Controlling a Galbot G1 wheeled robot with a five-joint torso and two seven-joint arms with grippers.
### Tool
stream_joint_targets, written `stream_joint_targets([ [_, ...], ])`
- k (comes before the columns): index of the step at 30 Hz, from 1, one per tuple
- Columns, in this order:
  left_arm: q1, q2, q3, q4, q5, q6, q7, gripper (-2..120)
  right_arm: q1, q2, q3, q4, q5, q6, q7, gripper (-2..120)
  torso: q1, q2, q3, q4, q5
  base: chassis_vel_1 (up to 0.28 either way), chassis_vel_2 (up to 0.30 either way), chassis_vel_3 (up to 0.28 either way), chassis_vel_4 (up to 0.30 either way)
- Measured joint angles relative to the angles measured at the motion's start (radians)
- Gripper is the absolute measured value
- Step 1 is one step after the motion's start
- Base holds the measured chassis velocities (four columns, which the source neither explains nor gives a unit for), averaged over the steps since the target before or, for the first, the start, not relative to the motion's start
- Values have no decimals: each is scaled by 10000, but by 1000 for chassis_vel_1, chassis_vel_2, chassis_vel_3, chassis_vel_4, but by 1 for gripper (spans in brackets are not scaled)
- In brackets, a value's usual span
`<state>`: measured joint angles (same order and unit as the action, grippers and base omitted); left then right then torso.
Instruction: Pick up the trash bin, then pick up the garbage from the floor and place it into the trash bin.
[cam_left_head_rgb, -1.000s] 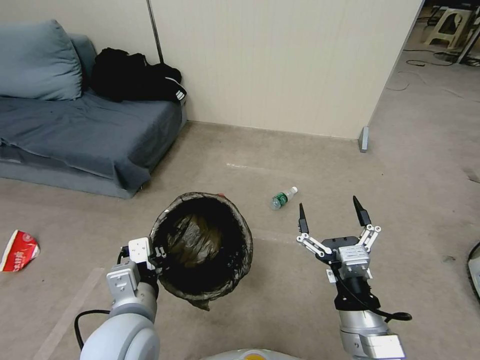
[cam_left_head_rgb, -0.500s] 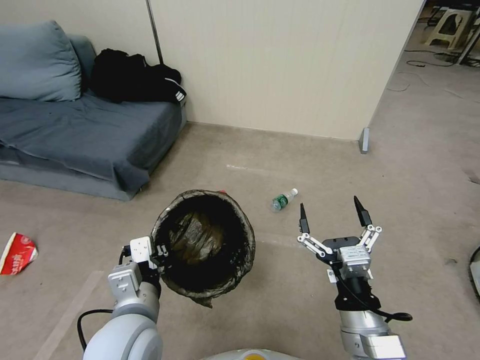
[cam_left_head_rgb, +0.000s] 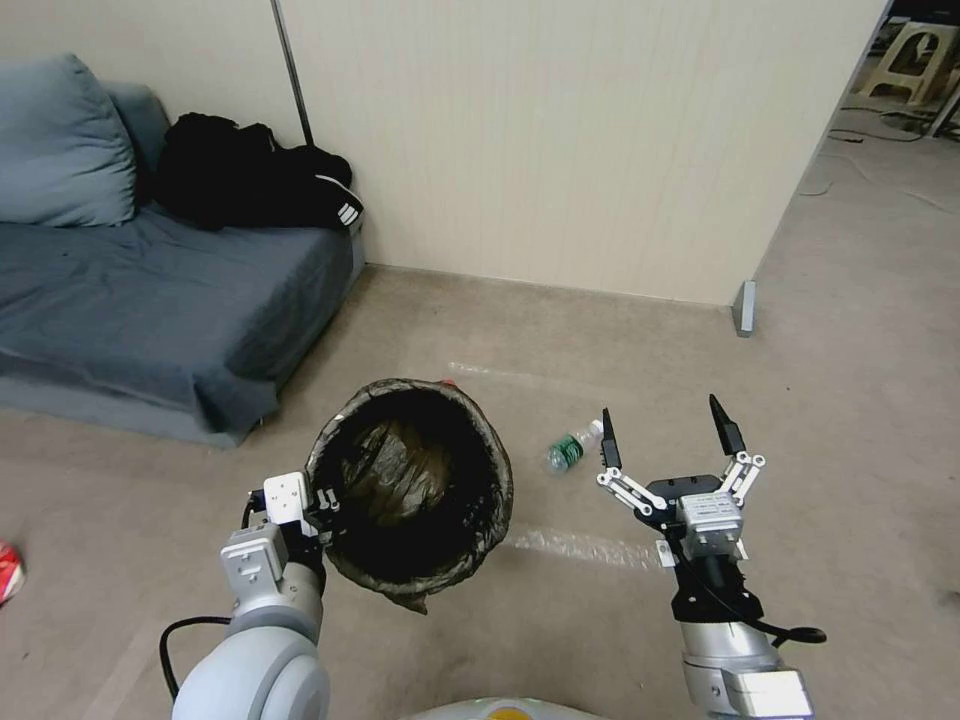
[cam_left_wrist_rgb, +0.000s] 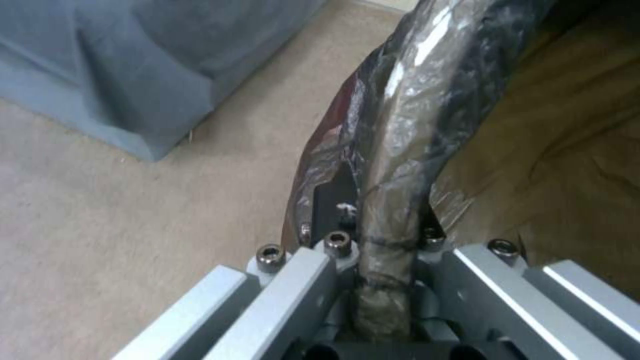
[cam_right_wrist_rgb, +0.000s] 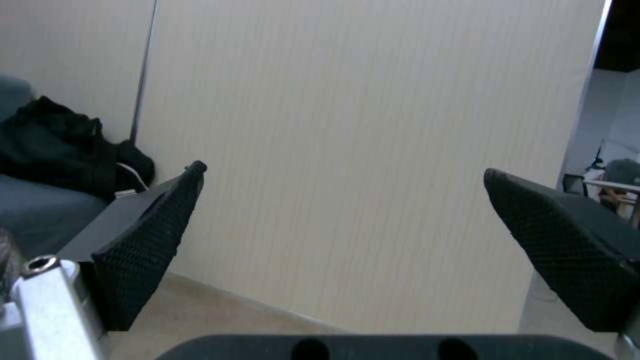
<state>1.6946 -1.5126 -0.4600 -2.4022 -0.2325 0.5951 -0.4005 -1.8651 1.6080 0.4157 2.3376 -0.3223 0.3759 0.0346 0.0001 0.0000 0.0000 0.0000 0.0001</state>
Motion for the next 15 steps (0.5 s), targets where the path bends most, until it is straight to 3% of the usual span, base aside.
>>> stream_joint_targets([
  [7, -26, -19, 0, 47, -9, -13, 0, 0, 6, 0, 4, -12, -1, 29, -18, 100, 1, -1, 1, 1, 0, -107, 129, 126, -116],
  [15, -34, -28, 10, 58, -18, -14, -1, 0, 7, 0, 4, -36, -1, 138, -76, 100, -1, 0, 0, 0, 0, -5, 2, 13, -10],
])
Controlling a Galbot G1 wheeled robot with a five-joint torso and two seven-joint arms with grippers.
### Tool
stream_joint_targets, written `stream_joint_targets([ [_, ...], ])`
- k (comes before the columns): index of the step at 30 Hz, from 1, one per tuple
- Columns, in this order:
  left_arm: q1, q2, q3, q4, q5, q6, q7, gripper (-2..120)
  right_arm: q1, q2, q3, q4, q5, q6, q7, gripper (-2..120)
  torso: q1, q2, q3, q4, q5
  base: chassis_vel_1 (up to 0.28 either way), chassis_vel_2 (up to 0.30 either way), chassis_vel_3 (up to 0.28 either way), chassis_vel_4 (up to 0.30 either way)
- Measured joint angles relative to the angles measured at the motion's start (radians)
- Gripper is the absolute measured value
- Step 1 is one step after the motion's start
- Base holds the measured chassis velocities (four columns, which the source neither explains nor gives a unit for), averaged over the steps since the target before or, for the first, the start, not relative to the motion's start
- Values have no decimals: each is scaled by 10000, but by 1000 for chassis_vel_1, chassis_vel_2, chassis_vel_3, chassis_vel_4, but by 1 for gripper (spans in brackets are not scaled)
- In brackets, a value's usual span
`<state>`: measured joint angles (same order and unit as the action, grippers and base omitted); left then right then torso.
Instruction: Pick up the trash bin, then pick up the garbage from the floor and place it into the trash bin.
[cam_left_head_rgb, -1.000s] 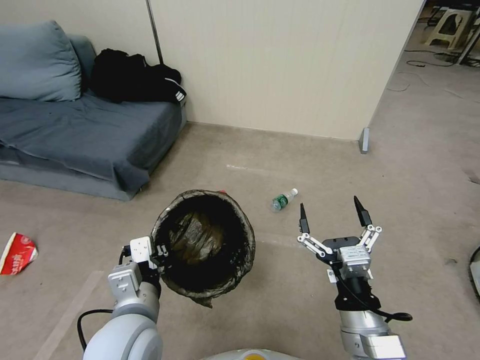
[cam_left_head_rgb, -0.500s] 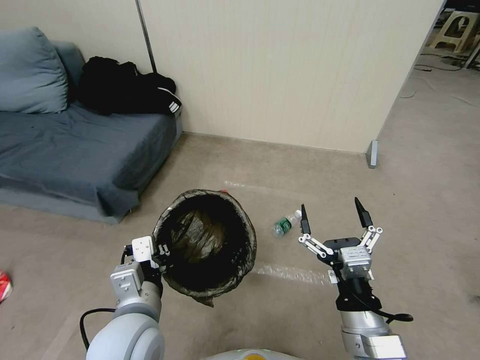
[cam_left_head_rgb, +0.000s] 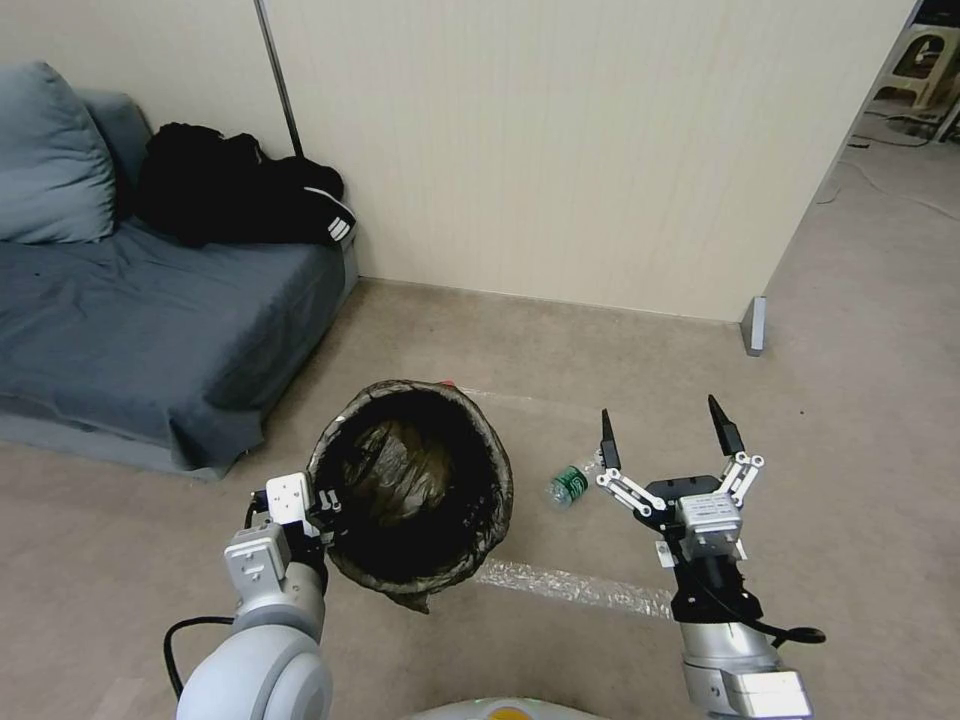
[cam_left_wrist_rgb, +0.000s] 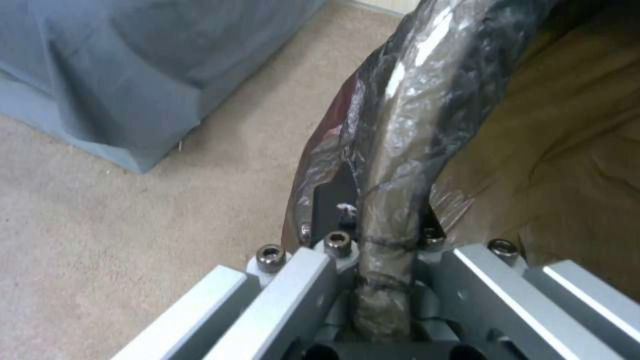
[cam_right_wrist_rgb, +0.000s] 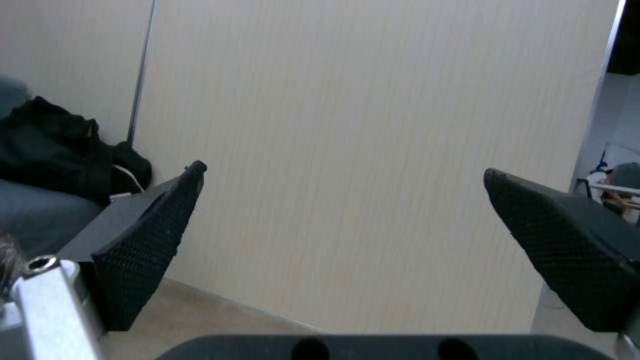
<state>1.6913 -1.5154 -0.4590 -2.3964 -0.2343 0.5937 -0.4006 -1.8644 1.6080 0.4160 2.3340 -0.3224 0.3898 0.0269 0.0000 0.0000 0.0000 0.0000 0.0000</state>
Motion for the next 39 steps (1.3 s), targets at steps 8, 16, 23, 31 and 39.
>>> stream_joint_targets([
  [8, -6, -2, 10, 0, -19, -14, -2, 0, 21, 0, -20, -52, -1, 155, -105, 100, 0, 0, 0, 0, 0, 0, 0, 0, 0],
  [16, -161, -8, 11, 86, -73, -293, -32, 0, 330, 0, -81, -47, 251, -781, 296, 100, 1, 0, 0, 0, 0, 0, 0, 0, 0],
  [23, -146, -81, -48, 238, 8, -287, -46, 0, 378, -10, -87, -46, 307, -886, 327, 100, 0, 0, 0, 1, 0, 0, 0, 0, 0],
  [31, 72, -404, -4, 304, 465, -384, -41, 0, 1499, -373, -106, -407, 1884, -3215, 1066, 100, 0, 0, 0, 1, 0, 0, 0, 0, 0],
  [39, 108, -463, -57, 334, 556, -468, -38, 0, 2550, -720, -127, -749, 3362, -5395, 1759, 100, 0, 0, 0, 0, 1, 0, 0, 0, 0],
])
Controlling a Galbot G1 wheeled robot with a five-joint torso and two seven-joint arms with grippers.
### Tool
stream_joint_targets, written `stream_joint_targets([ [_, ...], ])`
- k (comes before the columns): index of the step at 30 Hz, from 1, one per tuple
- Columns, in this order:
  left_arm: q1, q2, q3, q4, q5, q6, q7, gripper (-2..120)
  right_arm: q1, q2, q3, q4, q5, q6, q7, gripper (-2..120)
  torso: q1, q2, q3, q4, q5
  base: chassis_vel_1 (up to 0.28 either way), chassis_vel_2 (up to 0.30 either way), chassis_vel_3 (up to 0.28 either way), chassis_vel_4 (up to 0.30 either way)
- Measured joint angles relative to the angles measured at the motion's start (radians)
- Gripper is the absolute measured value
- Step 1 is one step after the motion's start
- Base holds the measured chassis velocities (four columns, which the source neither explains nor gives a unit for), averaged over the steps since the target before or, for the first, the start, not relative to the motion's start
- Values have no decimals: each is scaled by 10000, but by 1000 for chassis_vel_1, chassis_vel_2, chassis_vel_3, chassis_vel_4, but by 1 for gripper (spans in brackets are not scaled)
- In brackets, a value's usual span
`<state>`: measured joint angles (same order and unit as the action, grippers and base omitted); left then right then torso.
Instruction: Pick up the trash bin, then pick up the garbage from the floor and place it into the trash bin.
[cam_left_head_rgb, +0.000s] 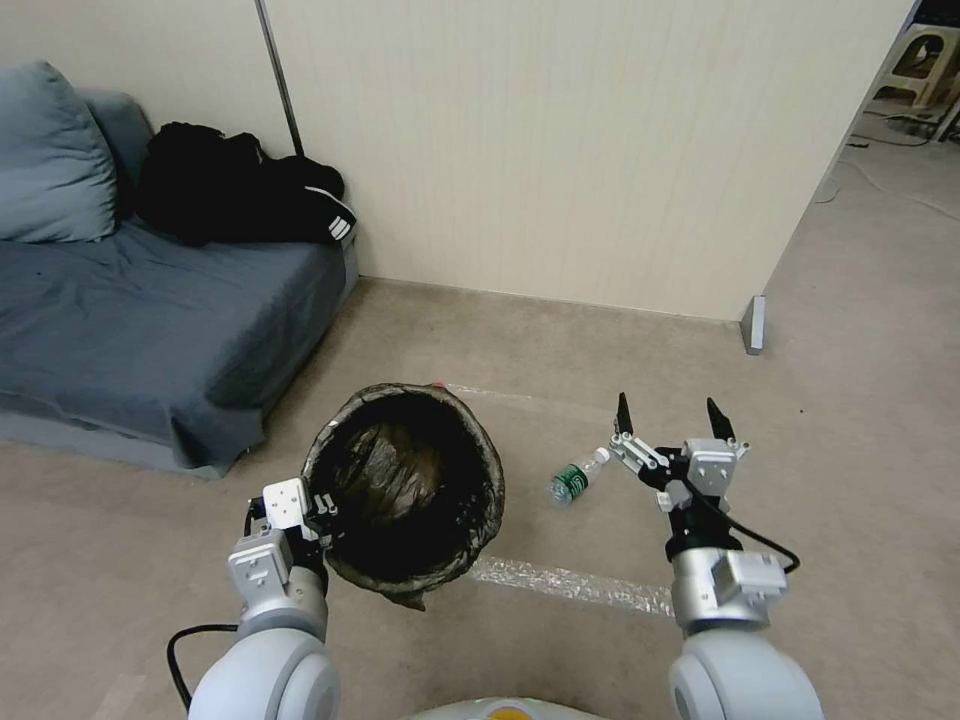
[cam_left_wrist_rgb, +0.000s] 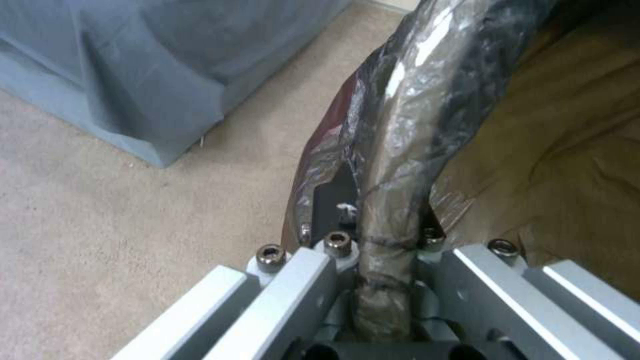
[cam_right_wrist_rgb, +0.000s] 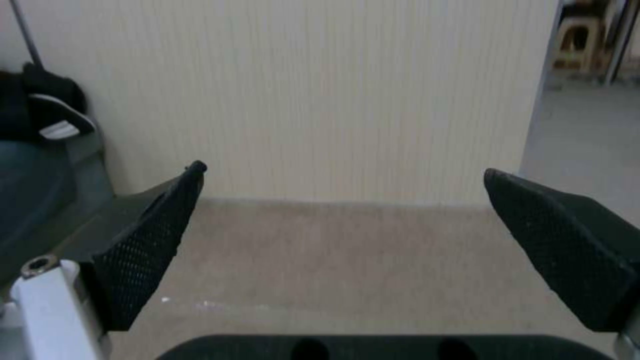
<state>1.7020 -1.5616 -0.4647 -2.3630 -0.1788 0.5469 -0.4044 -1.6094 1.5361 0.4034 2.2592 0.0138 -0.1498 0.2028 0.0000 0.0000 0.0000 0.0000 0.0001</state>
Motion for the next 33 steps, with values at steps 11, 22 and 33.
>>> stream_joint_targets([
  [11, -8, -110, 140, 55, 204, -78, 39, 0, 597, -195, -15, -192, 841, -1248, 393, 100, 1, 0, 0, -1, -1, 0, 0, 0, 0],
  [22, -9, -185, 279, 94, 445, -173, 111, 0, 2091, -435, -695, -2255, 2457, -2397, 866, 100, 0, 0, 0, 1, 0, 0, 0, 0, 0],
  [33, 70, -222, 296, 49, 539, -219, 126, 0, 4061, -745, -1598, -5010, 4575, -3831, 1472, 100, 0, -1, 1, 0, -1, 0, 0, 0, 0],
])
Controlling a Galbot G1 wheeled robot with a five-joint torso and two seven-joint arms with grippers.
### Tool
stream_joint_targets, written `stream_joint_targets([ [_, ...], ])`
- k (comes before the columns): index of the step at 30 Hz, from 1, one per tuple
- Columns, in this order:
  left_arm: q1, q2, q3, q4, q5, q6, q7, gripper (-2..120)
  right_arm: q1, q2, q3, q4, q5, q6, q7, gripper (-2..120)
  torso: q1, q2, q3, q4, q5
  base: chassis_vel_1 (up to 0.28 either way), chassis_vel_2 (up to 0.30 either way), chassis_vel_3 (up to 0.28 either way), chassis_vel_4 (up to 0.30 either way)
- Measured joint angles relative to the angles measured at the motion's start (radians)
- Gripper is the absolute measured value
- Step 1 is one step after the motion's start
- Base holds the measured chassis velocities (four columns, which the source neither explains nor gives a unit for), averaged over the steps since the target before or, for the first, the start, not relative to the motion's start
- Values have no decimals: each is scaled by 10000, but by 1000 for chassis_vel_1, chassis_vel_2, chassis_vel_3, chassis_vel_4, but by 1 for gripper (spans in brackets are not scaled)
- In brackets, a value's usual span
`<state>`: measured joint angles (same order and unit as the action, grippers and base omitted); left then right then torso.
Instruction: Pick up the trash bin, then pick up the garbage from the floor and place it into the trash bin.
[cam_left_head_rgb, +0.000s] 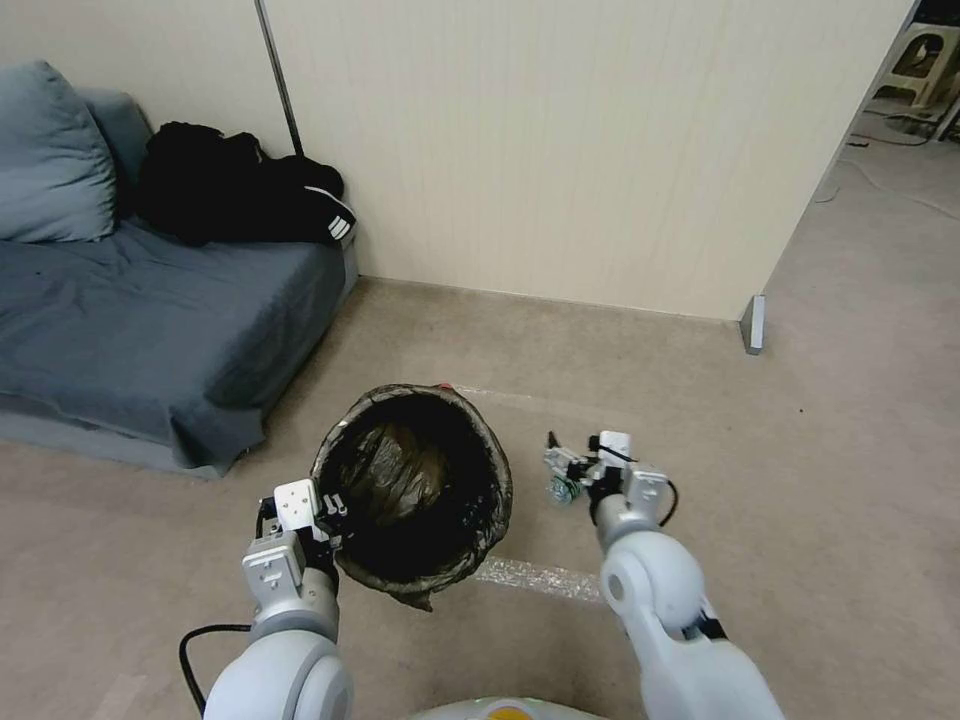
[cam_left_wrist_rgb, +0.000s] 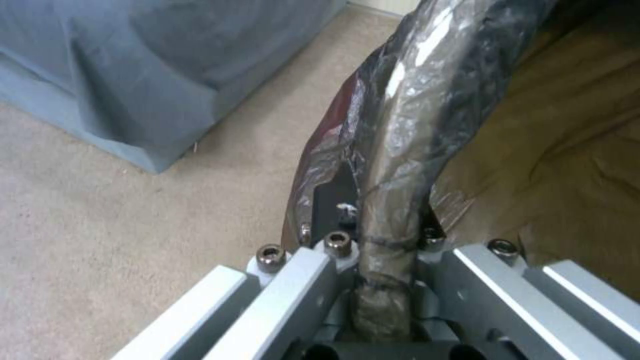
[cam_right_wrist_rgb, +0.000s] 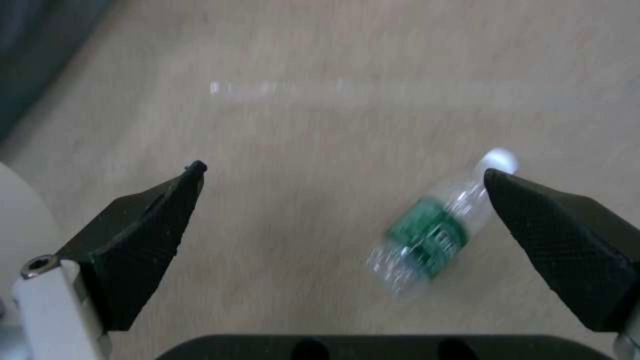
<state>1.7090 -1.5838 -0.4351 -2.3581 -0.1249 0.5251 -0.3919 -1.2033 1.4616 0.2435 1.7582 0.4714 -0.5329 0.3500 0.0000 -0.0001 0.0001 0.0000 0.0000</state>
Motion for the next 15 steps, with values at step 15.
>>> stream_joint_targets([
  [15, 105, -28, 20, -76, 111, -68, 17, 0, 1061, 85, -530, -2351, 461, -504, -10, 100, 0, 0, -1, 1, 0, 0, 0, 0, 0],
])
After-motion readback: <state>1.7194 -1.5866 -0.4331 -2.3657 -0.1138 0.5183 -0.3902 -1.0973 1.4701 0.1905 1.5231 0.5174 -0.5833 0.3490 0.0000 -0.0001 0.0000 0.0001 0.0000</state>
